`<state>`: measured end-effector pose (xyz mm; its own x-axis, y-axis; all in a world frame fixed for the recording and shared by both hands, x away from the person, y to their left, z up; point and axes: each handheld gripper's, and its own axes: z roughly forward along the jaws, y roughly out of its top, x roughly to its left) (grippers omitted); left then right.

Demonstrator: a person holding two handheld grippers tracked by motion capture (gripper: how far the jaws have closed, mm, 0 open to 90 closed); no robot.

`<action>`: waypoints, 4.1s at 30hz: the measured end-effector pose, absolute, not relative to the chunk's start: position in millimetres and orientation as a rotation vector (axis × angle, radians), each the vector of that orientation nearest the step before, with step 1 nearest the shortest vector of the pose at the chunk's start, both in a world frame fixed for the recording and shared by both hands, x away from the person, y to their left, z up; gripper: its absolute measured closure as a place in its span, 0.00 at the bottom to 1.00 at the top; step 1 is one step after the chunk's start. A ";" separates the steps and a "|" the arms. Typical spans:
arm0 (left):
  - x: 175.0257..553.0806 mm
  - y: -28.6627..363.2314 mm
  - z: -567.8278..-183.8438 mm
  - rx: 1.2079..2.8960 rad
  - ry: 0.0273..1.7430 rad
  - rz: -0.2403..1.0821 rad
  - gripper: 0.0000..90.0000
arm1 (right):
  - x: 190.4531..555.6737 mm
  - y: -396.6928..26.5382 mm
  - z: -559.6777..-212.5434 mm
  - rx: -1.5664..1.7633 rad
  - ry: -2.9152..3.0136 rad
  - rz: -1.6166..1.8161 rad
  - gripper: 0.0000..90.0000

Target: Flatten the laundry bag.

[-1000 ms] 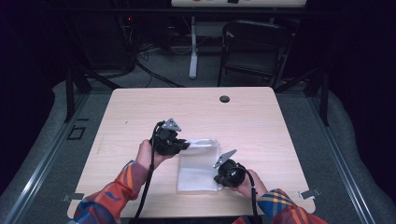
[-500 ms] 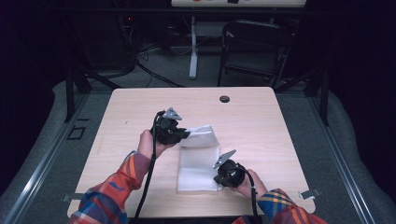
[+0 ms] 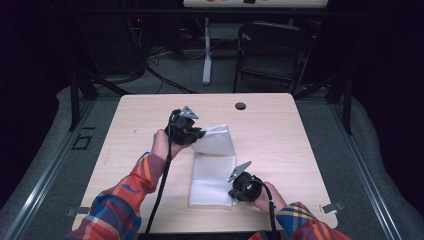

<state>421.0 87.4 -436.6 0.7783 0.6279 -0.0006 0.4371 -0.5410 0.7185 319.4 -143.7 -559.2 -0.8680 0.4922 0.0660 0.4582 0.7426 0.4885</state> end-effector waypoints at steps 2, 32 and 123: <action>424.5 87.0 -436.7 2.217 0.788 0.333 0.89 | 319.0 -143.6 -559.5 0.791 2.865 0.784 1.00; 476.8 64.1 -459.8 2.229 0.873 0.422 0.88 | 320.8 -144.5 -558.8 0.791 2.876 0.775 1.00; 307.4 83.5 -517.5 2.371 0.665 0.151 0.07 | 327.5 -167.4 -530.4 1.033 2.748 0.822 0.12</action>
<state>307.4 83.5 -517.5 0.8639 0.4995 -0.0638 0.4233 -0.6518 0.6293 327.5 -167.4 -530.4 -0.7665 0.6347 0.0984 0.5845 0.6258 0.5164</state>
